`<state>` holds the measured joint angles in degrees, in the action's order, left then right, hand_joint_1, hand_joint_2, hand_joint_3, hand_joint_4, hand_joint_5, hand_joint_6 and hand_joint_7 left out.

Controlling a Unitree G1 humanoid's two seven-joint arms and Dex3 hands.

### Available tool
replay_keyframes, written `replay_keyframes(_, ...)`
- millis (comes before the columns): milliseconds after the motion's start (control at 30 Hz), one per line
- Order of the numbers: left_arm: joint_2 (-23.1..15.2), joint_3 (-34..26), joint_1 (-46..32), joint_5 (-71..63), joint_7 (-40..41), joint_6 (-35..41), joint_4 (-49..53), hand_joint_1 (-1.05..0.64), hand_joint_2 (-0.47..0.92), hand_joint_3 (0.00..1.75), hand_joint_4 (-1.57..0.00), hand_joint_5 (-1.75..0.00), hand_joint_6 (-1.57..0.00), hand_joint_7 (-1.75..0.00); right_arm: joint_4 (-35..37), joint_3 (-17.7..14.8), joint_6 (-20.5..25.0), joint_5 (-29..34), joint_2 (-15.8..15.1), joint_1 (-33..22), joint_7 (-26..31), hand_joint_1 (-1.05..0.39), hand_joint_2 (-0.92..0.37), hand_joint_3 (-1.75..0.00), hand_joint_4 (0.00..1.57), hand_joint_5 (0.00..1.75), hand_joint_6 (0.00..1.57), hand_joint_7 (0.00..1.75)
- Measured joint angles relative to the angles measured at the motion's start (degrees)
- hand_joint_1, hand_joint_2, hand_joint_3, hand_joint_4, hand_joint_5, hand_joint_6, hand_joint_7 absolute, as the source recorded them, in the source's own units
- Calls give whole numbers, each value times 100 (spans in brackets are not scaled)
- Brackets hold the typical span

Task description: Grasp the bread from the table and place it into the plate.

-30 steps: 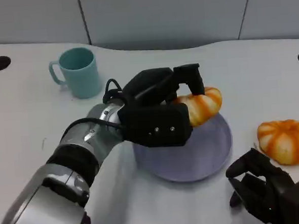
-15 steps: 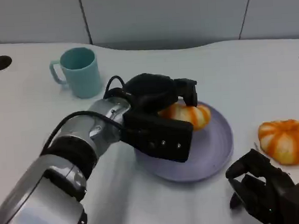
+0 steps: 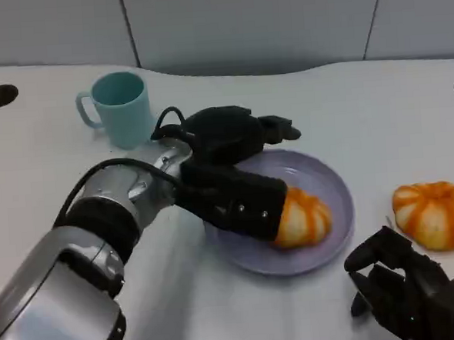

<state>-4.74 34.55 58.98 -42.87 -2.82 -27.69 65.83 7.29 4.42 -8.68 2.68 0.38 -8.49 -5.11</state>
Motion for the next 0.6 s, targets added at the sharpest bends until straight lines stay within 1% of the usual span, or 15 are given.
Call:
replay_keyframes(100, -8, -47, 10, 72, -103, -11, -18, -94, 92, 20, 0, -10, -6, -11, 0, 0, 0, 0, -3, 3, -2, -29, -92, -33, 57, 175, 36, 175)
replay_keyframes(233, -183, -411, -11, 597, -505, -67, -212, -94, 92, 20, 0, -9, -6, -10, 0, -26, 1, 1, -52, 7, -3, -29, -92, -32, 57, 175, 36, 175)
replay_keyframes(367, -282, -454, -47, 683, -618, -59, -295, -94, 92, 20, 0, -9, -7, -10, 0, -45, 1, 1, -71, 10, -3, -29, -92, -32, 57, 175, 36, 175)
replay_keyframes(400, -284, -454, -73, 683, -632, -57, -305, -88, 92, 21, -10, -15, -16, -11, 0, -43, 2, 1, -70, 15, -4, -29, -92, -33, 56, 175, 36, 175)
replay_keyframes(433, -314, -595, -199, 877, -748, -76, -439, -86, 92, 21, -14, -16, -19, -12, 5, -33, 1, 11, -68, 32, -5, -29, -92, -33, 56, 175, 36, 175)
replay_keyframes(467, -356, -900, -457, 1347, -892, -209, -712, -81, 92, 21, -22, -22, -26, -13, 7, -29, -6, 19, -68, 35, -3, -29, -92, -33, 56, 175, 36, 175)
replay_keyframes(567, -464, -1702, -1270, 2676, -1363, -594, -1606, -78, 92, 20, -27, -26, -30, -14, 39, -36, -30, 22, -76, 31, 1, -28, -92, -33, 56, 175, 36, 175)
replay_keyframes(600, -520, -1850, -1441, 2901, -1460, -618, -1795, -78, 92, 20, -27, -26, -31, -14, 45, -42, -46, 22, -78, 29, 4, -28, -92, -33, 56, 175, 36, 175)
